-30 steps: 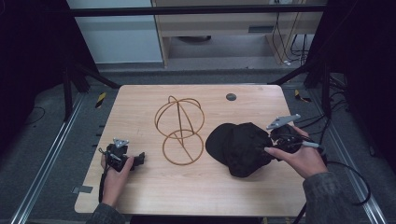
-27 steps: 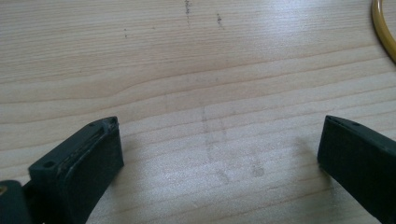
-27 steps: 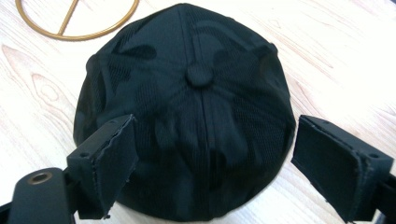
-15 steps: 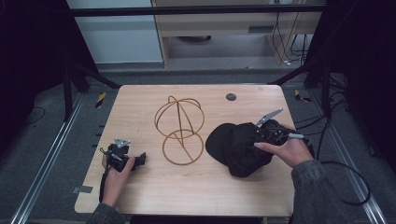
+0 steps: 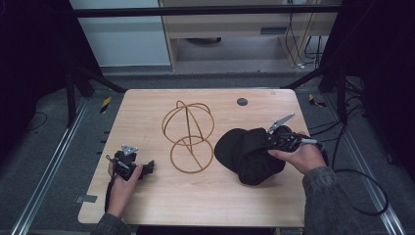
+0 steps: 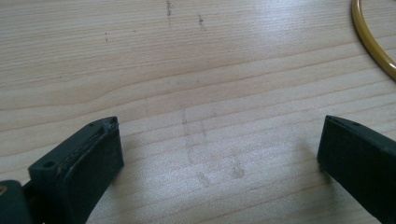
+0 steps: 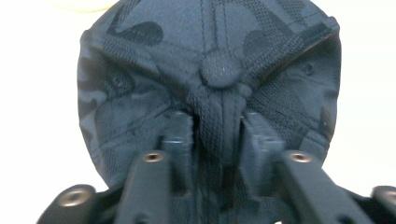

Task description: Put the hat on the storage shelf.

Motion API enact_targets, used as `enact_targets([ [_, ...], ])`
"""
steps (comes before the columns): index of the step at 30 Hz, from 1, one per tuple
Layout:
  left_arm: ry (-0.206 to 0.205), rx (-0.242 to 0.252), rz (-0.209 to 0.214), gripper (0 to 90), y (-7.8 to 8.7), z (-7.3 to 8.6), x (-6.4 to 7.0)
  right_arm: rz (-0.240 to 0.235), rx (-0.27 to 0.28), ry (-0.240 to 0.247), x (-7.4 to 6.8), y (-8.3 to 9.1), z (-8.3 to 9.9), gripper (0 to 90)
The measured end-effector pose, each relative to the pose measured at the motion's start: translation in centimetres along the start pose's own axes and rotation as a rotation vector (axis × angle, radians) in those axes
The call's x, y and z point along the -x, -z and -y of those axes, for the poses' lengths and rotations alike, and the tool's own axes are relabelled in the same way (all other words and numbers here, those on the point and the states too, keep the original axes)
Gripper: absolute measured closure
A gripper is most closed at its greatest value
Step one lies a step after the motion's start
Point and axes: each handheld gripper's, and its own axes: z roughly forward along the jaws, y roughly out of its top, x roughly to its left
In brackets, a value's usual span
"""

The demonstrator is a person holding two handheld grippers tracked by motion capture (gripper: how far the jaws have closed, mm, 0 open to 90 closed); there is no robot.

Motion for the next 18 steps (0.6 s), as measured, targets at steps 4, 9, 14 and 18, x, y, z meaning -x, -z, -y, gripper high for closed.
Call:
enact_targets([
  [4, -0.002, -0.001, 0.001, 0.0, 0.0, 0.0, 0.0, -0.009, 0.018, 0.001, 0.0, 0.2, 0.1, 80.4],
  [9, -0.004, 0.0, 0.003, 0.0, 0.0, 0.0, 0.1, -0.007, 0.028, 0.004, -0.1, 0.8, -0.1, 84.6],
  [14, -0.004, 0.0, 0.003, 0.0, 0.0, 0.0, 0.1, 0.006, 0.041, 0.002, -0.3, 1.7, -0.3, 85.6],
  [18, -0.007, -0.003, 0.002, 0.0, 0.0, 0.0, 0.1, 0.013, 0.058, -0.003, -0.3, 2.8, -0.2, 85.9],
])
